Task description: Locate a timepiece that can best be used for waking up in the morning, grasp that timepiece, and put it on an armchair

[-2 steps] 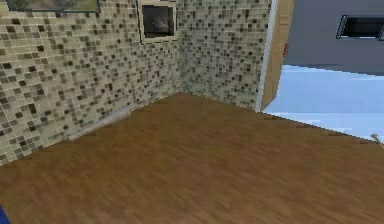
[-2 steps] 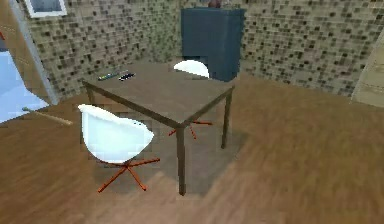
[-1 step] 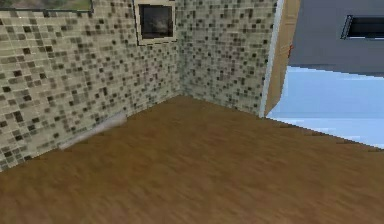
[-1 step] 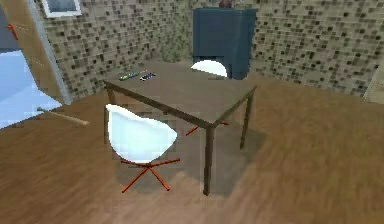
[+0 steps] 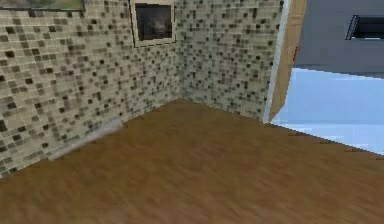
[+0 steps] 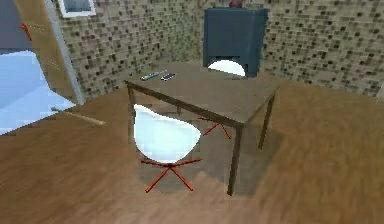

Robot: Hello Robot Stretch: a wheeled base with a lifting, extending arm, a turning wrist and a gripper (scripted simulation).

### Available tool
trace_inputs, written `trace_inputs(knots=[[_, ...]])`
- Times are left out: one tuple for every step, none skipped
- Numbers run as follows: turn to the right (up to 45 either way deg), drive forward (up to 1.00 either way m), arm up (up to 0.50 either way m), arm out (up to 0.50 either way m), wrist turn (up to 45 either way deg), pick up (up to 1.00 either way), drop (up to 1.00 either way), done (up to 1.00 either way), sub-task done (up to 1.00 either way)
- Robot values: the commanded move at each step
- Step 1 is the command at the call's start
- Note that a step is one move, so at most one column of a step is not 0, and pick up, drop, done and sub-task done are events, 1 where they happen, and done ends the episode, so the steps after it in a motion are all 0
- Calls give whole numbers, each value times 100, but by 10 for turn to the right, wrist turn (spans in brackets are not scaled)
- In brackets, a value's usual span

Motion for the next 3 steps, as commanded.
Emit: trace_inputs(knots=[[390, 0, 0, 0, 0, 0, 0, 0, 0], [0, 100, 0, 0, 0, 0, 0, 0, 0], [0, 100, 0, 0, 0, 0, 0, 0, 0]])
